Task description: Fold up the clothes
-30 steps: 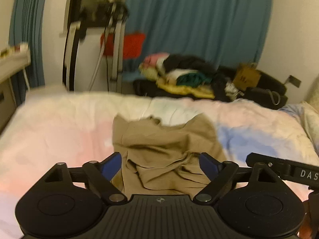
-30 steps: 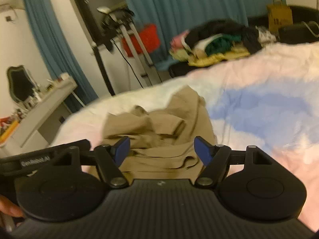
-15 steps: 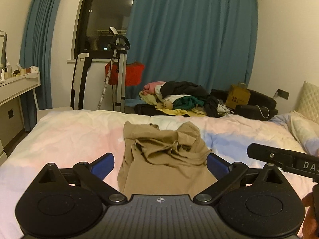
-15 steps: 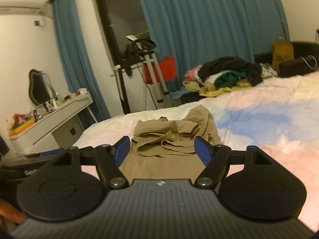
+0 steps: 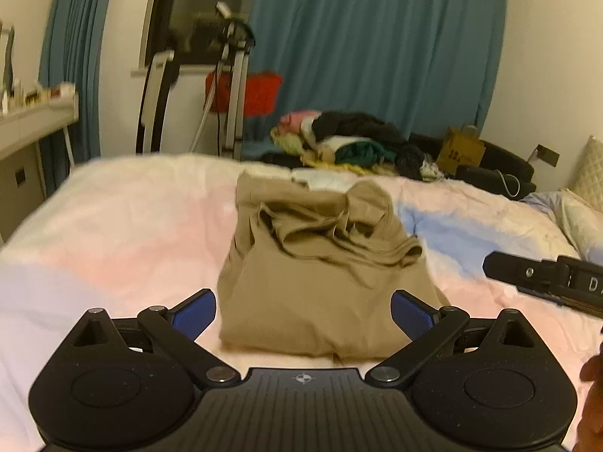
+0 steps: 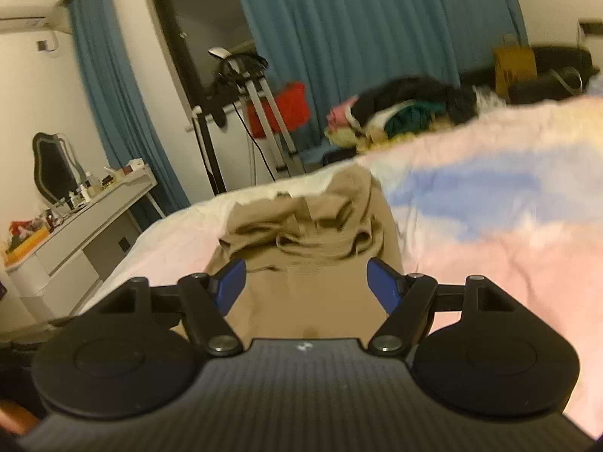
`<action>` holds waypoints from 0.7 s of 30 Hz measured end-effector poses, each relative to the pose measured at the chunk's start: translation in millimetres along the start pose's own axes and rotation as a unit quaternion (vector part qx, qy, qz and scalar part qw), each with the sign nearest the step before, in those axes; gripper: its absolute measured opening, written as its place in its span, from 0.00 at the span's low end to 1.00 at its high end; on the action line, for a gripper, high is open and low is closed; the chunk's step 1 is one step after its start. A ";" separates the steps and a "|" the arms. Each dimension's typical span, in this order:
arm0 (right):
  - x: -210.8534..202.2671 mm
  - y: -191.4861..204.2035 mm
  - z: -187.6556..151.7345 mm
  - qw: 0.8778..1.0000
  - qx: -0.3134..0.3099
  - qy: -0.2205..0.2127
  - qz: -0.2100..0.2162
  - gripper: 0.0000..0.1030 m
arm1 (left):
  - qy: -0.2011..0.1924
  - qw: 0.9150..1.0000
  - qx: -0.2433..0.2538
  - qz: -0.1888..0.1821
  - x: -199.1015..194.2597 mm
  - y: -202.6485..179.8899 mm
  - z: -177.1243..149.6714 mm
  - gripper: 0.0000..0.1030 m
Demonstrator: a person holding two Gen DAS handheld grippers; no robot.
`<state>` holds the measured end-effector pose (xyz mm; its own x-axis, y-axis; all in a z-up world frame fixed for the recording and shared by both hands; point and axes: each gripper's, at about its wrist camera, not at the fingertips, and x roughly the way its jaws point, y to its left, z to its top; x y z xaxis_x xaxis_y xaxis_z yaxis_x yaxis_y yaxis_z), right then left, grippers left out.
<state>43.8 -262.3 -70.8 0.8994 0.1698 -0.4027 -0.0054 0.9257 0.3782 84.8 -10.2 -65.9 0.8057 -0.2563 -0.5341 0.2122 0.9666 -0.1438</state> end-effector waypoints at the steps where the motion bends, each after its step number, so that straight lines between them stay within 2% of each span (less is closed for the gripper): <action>1: 4.1 -3.9 -2.3 1.000 0.010 0.010 0.000 0.71 | 0.007 1.000 -0.008 -0.002 3.1 1.5 -0.4 0.97; 4: 17.0 -15.9 -10.2 0.997 0.060 0.051 0.016 0.72 | 0.025 0.999 -0.033 -0.009 10.8 5.5 -1.7 0.97; 6: 26.6 -26.7 -18.0 0.989 0.115 0.082 0.039 0.72 | 0.033 0.998 -0.043 -0.010 15.1 6.5 -2.9 0.97; 9: 42.6 -42.5 -30.7 0.968 0.204 0.123 0.079 0.72 | 0.046 0.996 -0.069 -0.019 22.3 9.2 -4.0 0.97; 12: 57.7 -55.3 -45.8 0.940 0.283 0.151 0.113 0.72 | 0.059 0.992 -0.107 -0.041 29.2 13.8 -5.0 0.97; 16: 75.4 -68.6 -62.1 0.908 0.365 0.162 0.127 0.71 | 0.074 0.978 -0.173 -0.090 38.1 25.0 -7.4 0.97; 19: 89.5 -78.7 -69.2 0.894 0.405 0.155 0.110 0.70 | 0.092 0.963 -0.219 -0.130 51.4 33.0 -12.4 0.97; 21: 95.3 -87.1 -71.7 0.889 0.423 0.145 0.096 0.62 | 0.109 0.951 -0.242 -0.156 64.0 36.7 -16.9 0.96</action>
<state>98.6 -302.5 -201.9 0.7666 0.4904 -0.4144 0.2948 0.3046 0.9057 134.8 8.9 -119.4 0.5995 -0.5764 -0.5553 0.1007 0.7426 -0.6621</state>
